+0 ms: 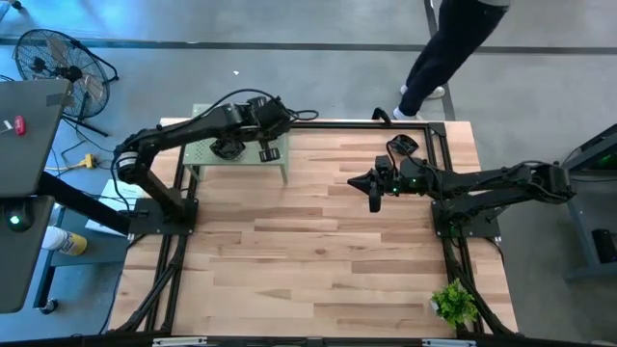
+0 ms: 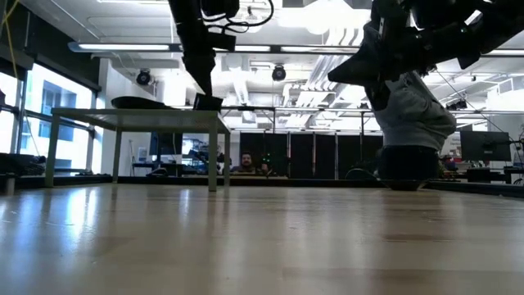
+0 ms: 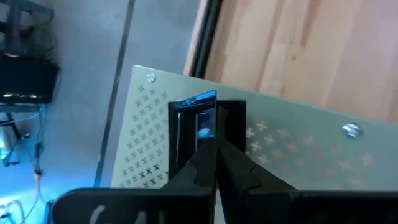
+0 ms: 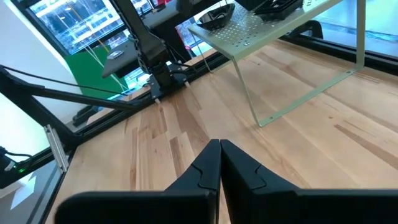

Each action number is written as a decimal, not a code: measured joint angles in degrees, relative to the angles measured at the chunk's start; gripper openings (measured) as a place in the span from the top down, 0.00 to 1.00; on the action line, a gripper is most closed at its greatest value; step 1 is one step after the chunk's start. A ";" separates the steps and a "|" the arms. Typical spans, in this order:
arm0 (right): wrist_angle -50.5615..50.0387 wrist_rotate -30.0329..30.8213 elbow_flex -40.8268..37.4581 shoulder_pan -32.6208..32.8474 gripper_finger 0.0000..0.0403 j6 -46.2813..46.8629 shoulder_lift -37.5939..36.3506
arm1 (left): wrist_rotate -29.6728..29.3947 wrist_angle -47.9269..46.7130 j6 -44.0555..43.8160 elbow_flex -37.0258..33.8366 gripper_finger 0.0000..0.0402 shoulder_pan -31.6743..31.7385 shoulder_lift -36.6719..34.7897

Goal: Pick & Place Mini shaped plates
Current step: Stack the black square plate on the black square plate on the shelf, then stack the black leaf-shaped plate on top of the stacked black leaf-shaped plate on the shelf

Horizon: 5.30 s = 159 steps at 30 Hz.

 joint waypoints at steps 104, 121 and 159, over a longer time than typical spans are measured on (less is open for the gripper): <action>-40.17 25.71 3.37 -42.06 0.97 40.65 16.48 | 22.51 34.12 -28.55 -32.57 1.00 -7.65 -32.33; -45.25 15.92 3.32 -20.63 0.99 26.90 -5.03 | 28.17 35.86 -34.07 -39.42 1.00 -7.67 -35.66; -20.78 9.82 53.14 13.00 0.97 13.50 61.19 | 19.22 27.04 -40.29 -43.91 1.00 -24.07 -38.54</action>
